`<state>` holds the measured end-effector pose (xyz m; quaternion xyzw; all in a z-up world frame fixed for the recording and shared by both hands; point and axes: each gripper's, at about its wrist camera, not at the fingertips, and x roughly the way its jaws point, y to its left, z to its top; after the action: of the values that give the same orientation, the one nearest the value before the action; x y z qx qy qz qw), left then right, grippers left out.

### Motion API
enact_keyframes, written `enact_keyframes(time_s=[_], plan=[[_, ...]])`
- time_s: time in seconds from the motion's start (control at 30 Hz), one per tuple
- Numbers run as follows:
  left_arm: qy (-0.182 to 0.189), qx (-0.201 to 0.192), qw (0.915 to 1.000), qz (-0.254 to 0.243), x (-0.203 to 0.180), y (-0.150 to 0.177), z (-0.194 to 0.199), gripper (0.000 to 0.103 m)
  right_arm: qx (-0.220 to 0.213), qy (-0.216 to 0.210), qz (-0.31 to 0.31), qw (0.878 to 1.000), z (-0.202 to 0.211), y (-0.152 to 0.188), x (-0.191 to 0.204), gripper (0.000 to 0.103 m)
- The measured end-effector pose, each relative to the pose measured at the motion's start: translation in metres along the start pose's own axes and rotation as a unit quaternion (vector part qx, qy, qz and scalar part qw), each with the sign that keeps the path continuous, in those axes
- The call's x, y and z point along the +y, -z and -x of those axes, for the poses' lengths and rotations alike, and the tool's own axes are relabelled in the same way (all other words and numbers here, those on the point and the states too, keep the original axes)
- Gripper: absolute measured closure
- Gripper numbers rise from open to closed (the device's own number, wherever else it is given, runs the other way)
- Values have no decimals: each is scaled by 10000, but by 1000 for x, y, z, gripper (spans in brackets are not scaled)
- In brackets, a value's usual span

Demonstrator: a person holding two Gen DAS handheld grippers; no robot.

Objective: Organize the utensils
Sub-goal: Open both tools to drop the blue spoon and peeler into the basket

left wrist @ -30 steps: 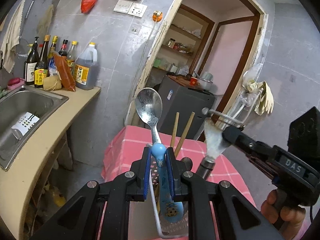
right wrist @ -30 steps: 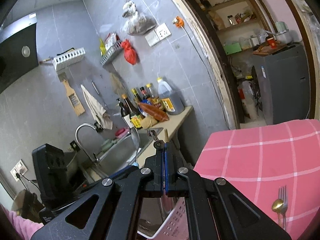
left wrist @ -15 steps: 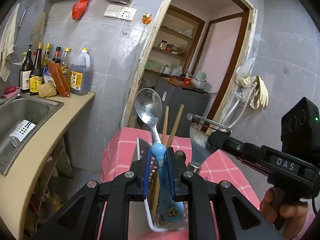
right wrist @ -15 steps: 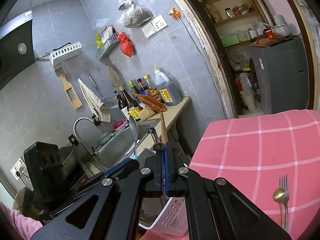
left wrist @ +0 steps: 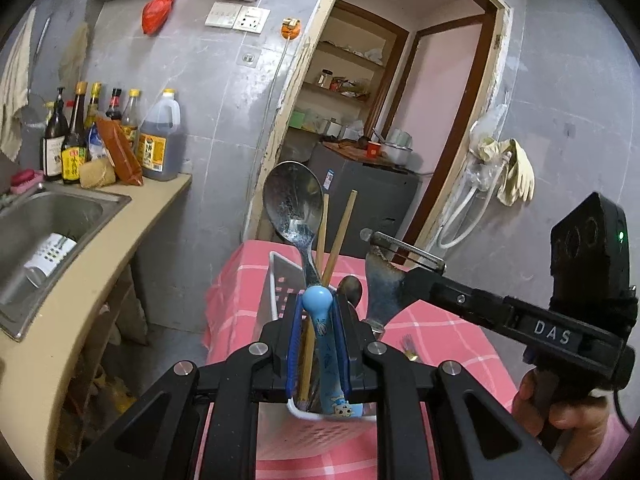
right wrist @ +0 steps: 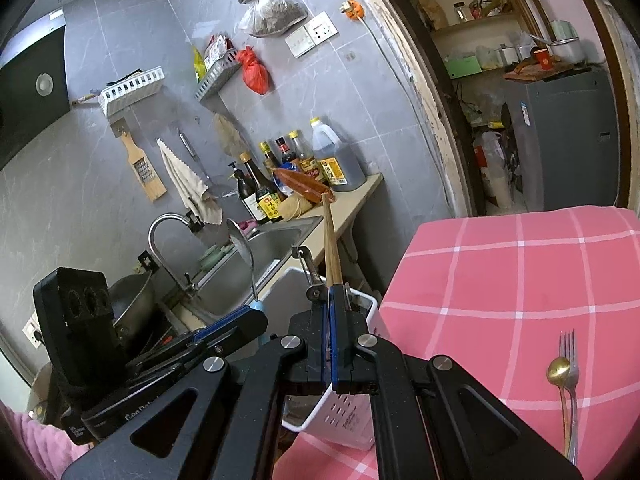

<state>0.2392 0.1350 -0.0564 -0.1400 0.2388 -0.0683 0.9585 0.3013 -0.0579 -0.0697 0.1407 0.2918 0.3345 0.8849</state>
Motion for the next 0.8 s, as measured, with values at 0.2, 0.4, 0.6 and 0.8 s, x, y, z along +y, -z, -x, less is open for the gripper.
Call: enact_keyframes(time_s=[0.2,0.4,0.6,0.8], plan=[[-213,40,9989,-422,-13,5,5,88,46,-22,4,10000,4,3,4,101],[-219,123,9995,-216,-13,8,14,88,75,-73,-51,9999,10,8,4,84],[-180,172,9997,17,-14,9,24,86,-107,-25,-74,9999,31,8,-2,71],[-318,201,9993,56,-22,14,26,82,-146,166,-35,9997,44,7,-13,67]])
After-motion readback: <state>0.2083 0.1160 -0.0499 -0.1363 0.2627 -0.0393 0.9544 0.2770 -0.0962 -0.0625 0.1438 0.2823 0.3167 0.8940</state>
